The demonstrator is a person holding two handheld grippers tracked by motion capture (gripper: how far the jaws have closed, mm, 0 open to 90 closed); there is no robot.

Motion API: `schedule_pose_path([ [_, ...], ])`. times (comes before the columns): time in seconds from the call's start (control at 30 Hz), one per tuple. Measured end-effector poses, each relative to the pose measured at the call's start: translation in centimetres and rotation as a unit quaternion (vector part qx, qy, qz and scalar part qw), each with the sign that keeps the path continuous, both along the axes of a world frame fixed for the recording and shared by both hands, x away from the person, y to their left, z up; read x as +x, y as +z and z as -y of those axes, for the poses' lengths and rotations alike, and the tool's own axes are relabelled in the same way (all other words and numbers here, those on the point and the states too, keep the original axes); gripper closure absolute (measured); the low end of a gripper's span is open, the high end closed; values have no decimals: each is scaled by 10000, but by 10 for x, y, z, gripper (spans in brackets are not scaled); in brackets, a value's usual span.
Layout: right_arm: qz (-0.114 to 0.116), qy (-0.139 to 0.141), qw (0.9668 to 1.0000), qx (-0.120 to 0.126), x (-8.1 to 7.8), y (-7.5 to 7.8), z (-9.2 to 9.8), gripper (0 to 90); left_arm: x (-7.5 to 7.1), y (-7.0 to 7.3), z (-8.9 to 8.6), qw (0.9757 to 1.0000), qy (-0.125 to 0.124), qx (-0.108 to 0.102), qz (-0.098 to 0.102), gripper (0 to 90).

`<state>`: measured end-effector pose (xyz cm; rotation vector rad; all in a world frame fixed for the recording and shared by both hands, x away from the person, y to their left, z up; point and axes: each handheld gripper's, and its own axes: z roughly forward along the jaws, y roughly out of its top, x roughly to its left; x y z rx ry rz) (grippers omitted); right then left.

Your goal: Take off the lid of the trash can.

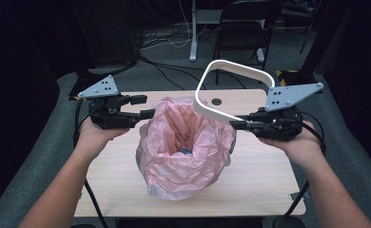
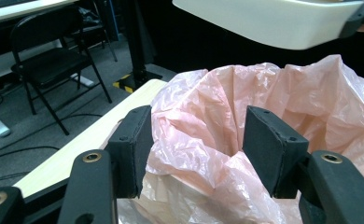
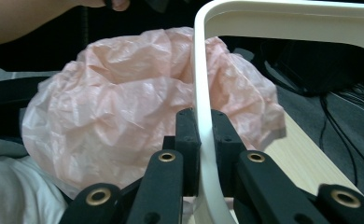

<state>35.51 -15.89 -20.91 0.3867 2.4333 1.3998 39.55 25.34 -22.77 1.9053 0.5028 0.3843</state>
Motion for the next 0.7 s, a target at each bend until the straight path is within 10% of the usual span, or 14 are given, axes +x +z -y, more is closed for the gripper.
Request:
schedule_pose_path([
  [0.7, -162, -930, 9955, -106, 27, -30, 22, 836, 0, -17, 1, 9999, -51, -15, -157, 426],
])
